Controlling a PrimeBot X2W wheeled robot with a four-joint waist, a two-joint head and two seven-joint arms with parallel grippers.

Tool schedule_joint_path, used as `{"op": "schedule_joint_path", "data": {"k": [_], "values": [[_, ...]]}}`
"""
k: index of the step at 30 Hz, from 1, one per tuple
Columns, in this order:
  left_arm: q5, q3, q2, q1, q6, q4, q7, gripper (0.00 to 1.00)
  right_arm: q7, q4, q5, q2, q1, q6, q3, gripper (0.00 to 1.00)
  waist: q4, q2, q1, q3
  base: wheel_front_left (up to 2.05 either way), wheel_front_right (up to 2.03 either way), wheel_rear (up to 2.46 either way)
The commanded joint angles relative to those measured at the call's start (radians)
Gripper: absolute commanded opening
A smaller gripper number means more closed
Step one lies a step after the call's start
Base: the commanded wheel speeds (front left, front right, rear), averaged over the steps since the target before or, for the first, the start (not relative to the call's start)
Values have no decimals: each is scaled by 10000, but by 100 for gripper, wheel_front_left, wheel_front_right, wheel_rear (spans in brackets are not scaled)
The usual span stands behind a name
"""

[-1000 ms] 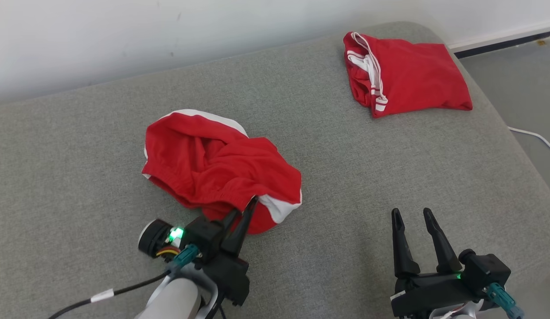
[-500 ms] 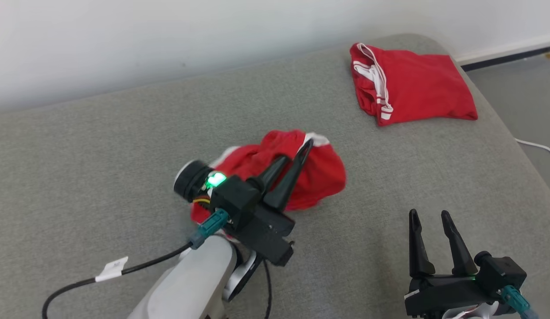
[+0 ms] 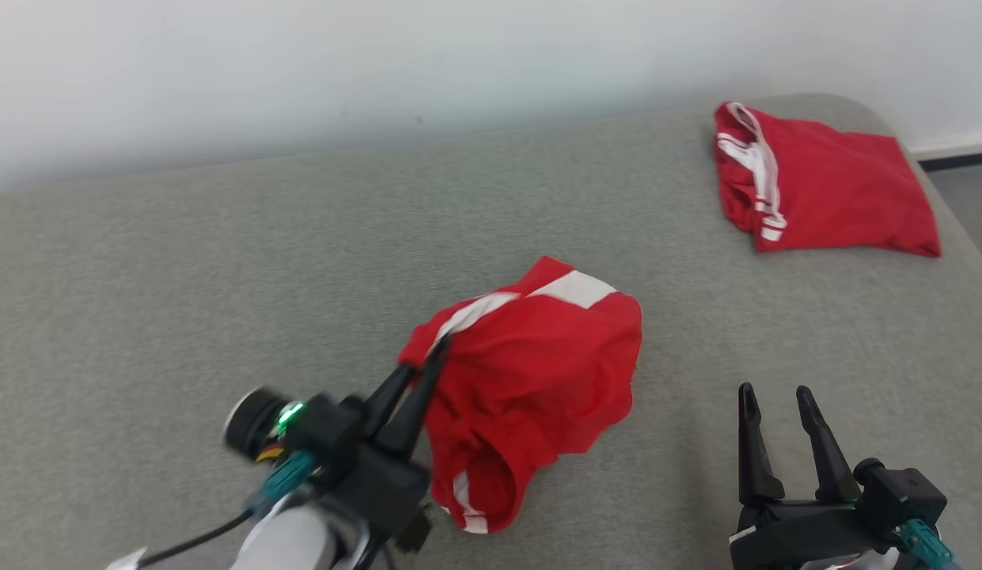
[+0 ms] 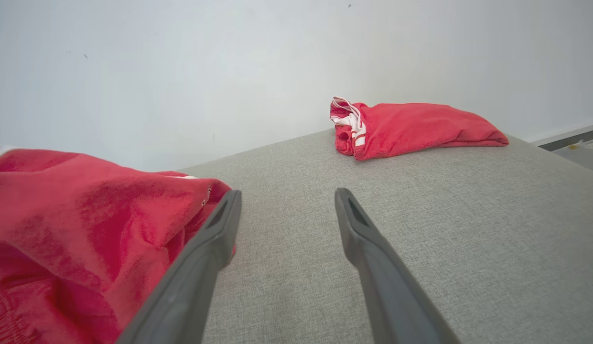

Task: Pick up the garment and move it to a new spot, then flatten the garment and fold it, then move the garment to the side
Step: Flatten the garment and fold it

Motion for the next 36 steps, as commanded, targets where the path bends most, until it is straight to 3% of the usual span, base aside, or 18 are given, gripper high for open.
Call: {"op": "schedule_joint_path", "data": {"k": [1, 14, 24, 25, 26, 36], "values": [[-131, 99, 115, 286, 32, -62, -27, 0, -11, 3, -89, 30, 100, -28, -6, 100, 358, -1, 1, -80, 0, 0, 0], [-828, 1708, 685, 2847, 352, 173, -27, 0, -11, 151, -212, 29, 187, -28, 105, 100, 892, -1, 1, -354, 0, 0, 0], [-779, 3098, 790, 2938, 224, 1125, -27, 0, -11, 225, -178, 30, 204, -28, 210, 100, 725, -1, 1, -304, 0, 0, 0], [-731, 3196, 750, 2878, 208, 1169, -27, 30, -11, 229, -158, 30, 209, -28, 214, 100, 707, -1, 1, -304, 0, 0, 0], [-680, 3280, 700, 2858, 197, 1209, -27, 100, -11, 234, -138, 30, 214, -28, 213, 100, 689, -1, 1, -311, 0, 0, 0], [-183, 3700, 31, 3293, 84, 954, -27, 100, -11, 284, 6, 29, 350, -28, 61, 100, 999, -1, 1, -539, 0, 0, 0]]}}
